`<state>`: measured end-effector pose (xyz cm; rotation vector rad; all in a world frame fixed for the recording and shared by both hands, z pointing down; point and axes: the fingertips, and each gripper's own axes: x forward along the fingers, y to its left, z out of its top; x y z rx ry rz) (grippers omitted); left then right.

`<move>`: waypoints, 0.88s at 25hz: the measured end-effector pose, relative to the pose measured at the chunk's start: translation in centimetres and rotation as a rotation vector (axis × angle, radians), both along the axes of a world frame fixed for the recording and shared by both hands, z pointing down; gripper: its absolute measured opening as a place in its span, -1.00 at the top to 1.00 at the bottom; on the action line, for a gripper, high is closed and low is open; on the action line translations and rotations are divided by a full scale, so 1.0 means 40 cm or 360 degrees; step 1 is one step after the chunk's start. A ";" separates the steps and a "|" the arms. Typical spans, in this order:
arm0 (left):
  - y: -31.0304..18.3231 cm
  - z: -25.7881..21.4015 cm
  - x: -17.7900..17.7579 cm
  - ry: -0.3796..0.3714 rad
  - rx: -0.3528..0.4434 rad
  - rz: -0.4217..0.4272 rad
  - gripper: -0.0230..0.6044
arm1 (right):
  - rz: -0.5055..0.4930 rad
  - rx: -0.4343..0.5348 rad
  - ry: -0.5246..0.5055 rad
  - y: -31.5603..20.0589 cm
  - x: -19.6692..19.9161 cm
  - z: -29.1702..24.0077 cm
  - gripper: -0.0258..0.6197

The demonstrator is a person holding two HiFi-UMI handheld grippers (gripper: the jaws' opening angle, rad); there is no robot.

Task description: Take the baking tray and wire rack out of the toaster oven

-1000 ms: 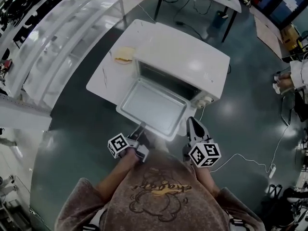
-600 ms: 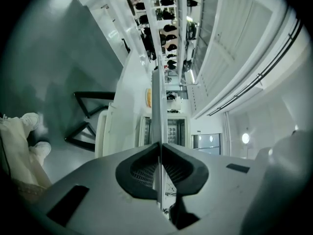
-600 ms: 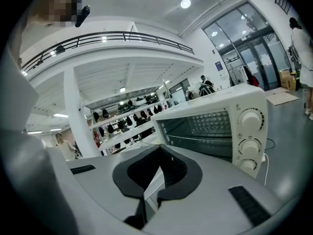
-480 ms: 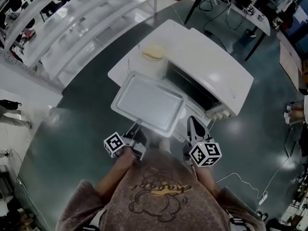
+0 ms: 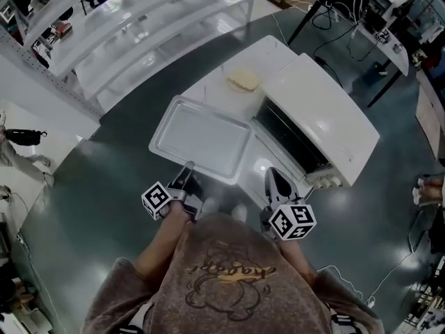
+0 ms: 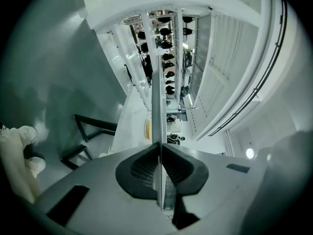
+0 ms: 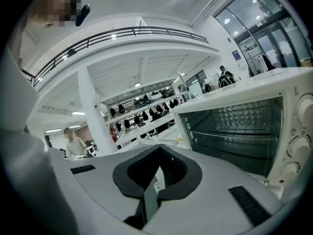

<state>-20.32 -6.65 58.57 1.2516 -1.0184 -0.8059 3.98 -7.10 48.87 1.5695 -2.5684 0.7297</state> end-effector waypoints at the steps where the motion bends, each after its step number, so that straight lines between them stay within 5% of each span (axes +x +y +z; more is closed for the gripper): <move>1: -0.011 0.006 -0.016 -0.0017 -0.0001 -0.0013 0.85 | -0.0006 -0.0001 -0.0004 -0.005 -0.007 0.000 0.92; 22: -0.265 0.201 -0.138 -0.0140 -0.0134 0.0013 0.85 | 0.0066 -0.0063 0.0028 -0.077 -0.035 0.015 0.92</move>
